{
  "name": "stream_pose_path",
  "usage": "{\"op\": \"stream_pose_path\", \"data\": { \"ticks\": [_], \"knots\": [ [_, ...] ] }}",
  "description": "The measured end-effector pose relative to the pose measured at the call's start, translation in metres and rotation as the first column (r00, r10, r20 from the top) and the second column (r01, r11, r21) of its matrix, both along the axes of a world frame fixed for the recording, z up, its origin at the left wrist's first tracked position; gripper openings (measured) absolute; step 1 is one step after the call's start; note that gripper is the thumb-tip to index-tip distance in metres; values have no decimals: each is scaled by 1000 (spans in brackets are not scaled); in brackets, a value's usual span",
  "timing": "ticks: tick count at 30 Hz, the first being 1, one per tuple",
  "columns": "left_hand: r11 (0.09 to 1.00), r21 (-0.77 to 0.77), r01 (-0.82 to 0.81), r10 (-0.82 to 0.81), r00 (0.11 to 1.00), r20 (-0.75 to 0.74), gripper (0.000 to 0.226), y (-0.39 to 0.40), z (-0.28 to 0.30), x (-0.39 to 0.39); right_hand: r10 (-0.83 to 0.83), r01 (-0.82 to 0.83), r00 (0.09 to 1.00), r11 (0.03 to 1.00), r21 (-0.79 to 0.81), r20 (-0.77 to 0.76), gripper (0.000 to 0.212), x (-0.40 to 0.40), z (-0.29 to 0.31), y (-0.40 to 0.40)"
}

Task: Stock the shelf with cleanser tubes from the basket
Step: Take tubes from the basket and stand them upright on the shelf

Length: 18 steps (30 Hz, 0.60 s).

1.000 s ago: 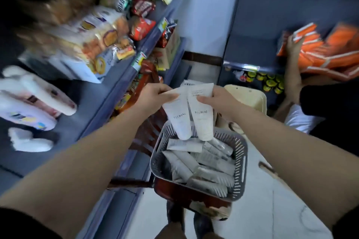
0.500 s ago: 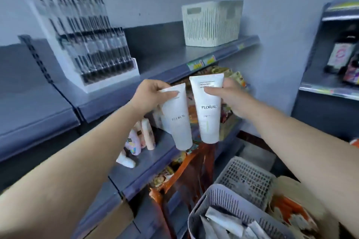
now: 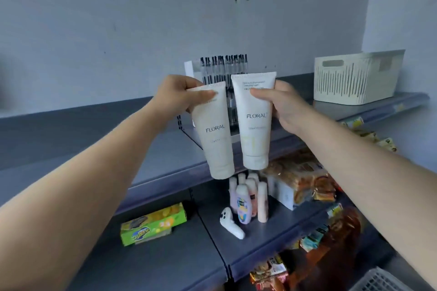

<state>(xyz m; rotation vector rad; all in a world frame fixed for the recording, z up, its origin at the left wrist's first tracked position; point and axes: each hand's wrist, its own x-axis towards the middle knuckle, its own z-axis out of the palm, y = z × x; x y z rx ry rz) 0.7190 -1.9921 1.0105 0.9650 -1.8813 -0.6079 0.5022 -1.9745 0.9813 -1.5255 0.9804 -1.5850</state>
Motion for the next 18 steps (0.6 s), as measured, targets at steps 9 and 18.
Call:
{"op": "stream_pose_path", "data": {
  "ticks": [9,18],
  "knots": [
    [988,-61,-141,145,987,69,7,-19,22,100,149,-149,989,989,16,3,17,97,3,-53],
    [964,-2,-266,265,960,85,12,-37,10,154,260,-254,962,964,74,-86,16,139,-2,-92]
  ]
}}
